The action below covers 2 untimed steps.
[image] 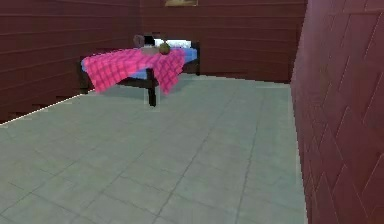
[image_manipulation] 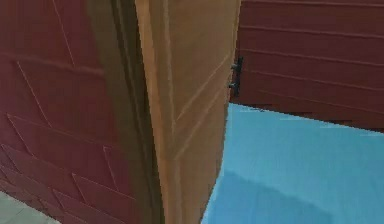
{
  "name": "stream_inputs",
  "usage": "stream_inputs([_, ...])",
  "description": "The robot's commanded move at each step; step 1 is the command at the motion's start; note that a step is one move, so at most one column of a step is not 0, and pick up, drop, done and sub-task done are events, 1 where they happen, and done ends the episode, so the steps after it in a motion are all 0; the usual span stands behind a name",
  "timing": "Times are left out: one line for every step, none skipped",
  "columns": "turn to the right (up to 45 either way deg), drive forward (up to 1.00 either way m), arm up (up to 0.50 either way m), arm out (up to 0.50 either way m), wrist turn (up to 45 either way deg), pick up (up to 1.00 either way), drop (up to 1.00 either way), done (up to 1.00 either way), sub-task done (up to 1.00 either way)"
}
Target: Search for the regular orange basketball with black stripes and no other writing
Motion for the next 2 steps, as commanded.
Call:
stream_inputs([0.0, 1.00, 0.00, 0.00, 0.0, 0.00, 0.00, 0.00, 0.00])
stream_inputs([0.0, 1.00, 0.00, 0.00, 0.0, 0.00, 0.00, 0.00, 0.00])
